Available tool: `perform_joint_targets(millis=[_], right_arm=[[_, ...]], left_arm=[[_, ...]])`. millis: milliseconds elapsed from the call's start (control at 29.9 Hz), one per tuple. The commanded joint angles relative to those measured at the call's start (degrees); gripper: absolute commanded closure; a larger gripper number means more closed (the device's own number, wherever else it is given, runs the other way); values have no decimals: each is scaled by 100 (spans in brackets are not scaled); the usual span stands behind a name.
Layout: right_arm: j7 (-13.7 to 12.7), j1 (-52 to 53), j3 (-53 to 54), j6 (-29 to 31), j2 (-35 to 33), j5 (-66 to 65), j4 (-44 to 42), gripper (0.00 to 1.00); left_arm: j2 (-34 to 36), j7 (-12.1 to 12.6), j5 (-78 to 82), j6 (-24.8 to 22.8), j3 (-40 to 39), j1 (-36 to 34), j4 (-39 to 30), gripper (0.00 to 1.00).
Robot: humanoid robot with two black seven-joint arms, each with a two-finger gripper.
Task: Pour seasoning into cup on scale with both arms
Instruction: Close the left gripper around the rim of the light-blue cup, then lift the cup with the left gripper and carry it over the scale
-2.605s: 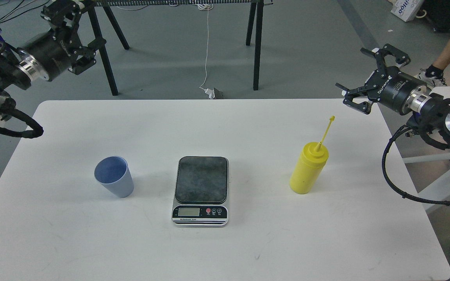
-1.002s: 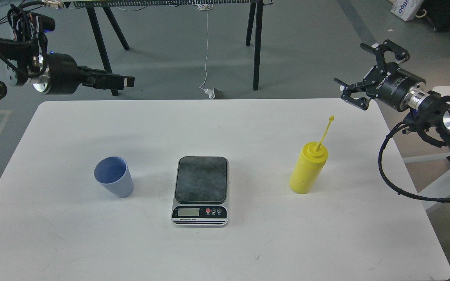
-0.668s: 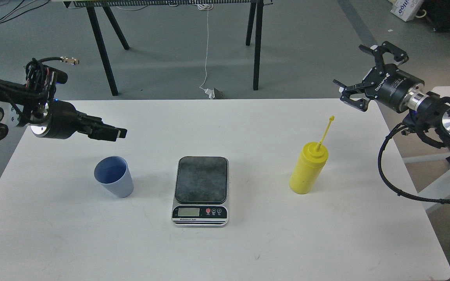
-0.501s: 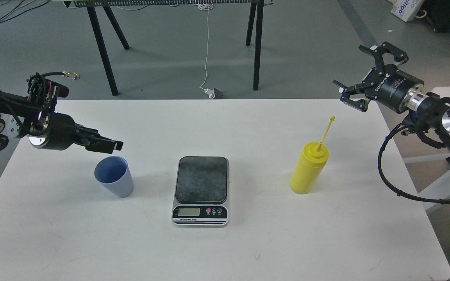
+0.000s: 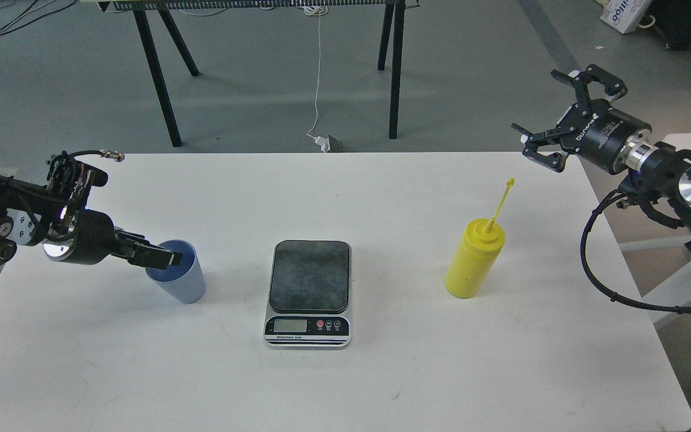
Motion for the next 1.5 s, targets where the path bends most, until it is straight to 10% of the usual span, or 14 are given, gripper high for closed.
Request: perform_joint_targets(millis=[0,601,1469], right_arm=[[-4,0,3,0,-2,-1,0,1],[-4,-9,11,0,-64,-1,9,1],[4,-114,20,0,-90,-1,9,1]], left_arm=[[-4,0,-9,-2,-3,41,24,0],[-487,0,-18,-2,-3,41,788,5],[-470,0,0,-2,5,217,780,49]])
